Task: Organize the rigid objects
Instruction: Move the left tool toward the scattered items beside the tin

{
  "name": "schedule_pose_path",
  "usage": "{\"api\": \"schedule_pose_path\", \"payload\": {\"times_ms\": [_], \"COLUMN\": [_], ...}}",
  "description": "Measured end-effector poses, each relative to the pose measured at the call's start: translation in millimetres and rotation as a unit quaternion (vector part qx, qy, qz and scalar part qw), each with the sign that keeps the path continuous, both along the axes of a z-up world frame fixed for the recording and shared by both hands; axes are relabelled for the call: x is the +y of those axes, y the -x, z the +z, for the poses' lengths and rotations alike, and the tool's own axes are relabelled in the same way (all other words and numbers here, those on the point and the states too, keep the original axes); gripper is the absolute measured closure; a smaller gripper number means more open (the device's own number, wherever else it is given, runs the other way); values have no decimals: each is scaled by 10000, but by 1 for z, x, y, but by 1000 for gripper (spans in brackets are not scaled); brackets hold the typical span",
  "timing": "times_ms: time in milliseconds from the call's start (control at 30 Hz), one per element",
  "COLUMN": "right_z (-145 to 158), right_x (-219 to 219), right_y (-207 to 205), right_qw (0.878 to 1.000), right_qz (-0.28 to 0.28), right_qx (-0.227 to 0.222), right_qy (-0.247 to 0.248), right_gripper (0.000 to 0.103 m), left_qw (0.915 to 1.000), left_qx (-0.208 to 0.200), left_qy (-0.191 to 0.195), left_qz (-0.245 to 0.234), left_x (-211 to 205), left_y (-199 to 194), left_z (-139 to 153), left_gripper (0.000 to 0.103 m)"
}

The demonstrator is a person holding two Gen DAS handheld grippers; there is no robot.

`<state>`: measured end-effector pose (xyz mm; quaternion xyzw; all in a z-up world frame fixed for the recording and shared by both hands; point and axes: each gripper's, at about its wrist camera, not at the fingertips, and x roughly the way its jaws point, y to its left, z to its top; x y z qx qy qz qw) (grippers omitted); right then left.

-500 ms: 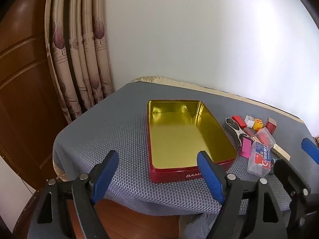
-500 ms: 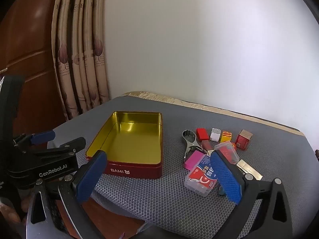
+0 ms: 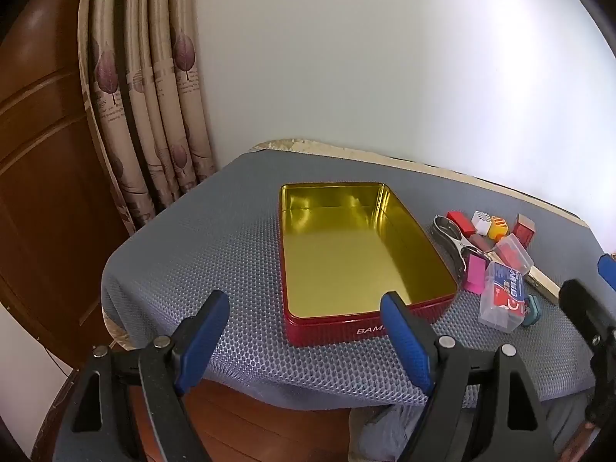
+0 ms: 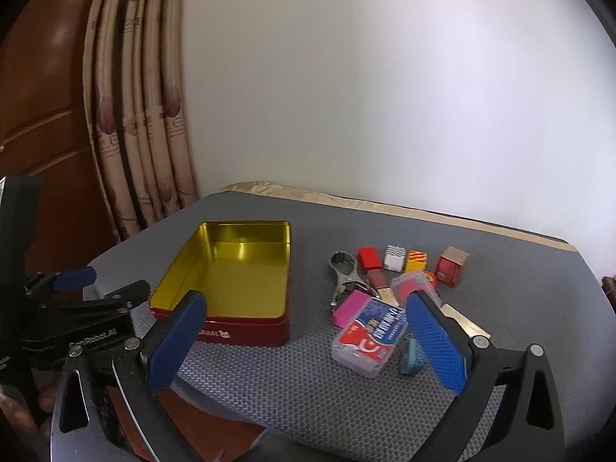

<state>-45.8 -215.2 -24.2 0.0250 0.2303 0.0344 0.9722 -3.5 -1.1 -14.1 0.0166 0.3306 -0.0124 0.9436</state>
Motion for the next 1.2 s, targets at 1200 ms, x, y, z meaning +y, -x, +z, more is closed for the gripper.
{"api": "schedule_pose_path", "payload": {"times_ms": [1200], "right_z": [-37], "right_x": [-162], "right_y": [28], "right_qw": [9858], "right_qz": [-1516], "right_qx": [654], "right_qy": [-313], "right_gripper": [0], "left_qw": [9709], "left_qx": [1568], "left_qy": [571], "left_qz": [-1720], "left_x": [-104], "left_y": [-14], "left_z": [-23], "left_gripper": [20]}}
